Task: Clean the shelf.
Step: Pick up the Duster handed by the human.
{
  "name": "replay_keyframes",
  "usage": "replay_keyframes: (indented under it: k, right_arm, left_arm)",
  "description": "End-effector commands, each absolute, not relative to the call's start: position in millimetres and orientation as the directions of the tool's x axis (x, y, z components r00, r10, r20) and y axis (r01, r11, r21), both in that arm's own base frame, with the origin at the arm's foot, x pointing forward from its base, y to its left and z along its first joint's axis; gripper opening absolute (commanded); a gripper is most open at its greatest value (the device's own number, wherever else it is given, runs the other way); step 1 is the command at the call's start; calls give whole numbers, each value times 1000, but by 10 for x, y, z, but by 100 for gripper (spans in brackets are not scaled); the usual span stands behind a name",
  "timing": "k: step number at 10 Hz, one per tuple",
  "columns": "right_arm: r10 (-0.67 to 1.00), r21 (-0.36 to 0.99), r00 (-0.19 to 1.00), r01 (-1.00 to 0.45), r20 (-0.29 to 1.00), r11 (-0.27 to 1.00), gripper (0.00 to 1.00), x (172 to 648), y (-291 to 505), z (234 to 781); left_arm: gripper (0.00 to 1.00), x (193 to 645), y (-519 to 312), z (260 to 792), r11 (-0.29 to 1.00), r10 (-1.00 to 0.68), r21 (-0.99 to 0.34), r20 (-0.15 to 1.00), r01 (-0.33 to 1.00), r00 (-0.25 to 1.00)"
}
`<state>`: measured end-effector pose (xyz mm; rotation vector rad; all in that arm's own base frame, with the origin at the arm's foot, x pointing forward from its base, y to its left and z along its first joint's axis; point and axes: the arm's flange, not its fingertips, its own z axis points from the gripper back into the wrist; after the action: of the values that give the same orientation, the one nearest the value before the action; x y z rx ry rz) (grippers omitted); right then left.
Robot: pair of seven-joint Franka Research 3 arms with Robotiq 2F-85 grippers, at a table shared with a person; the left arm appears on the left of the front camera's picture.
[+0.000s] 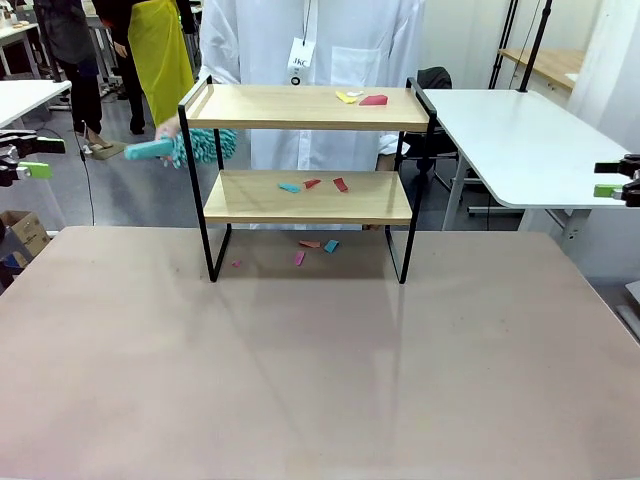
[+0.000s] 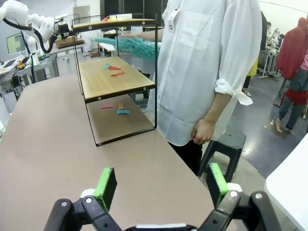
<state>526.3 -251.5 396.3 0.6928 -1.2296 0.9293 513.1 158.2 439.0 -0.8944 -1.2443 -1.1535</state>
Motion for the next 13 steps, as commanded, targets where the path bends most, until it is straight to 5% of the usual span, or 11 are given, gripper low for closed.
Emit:
replay_keyframes:
  k: [1,10,13]
  right_arm:
    - [216,-33,83,-873,973,486,100,5274,-2482,4024]
    - [216,-33,83,-873,973,486,100,5274,-2482,4024]
    - [216,-33,83,-873,973,486,100,5274,-2482,4024]
  left_arm:
    - [100,5129,1582,4406,218,-167,87,985,972,-51]
    - [100,5131,1582,4390,224,-160,84,986,971,-49]
    - [100,5195,1321,4994,289,-221,42,975,956,24]
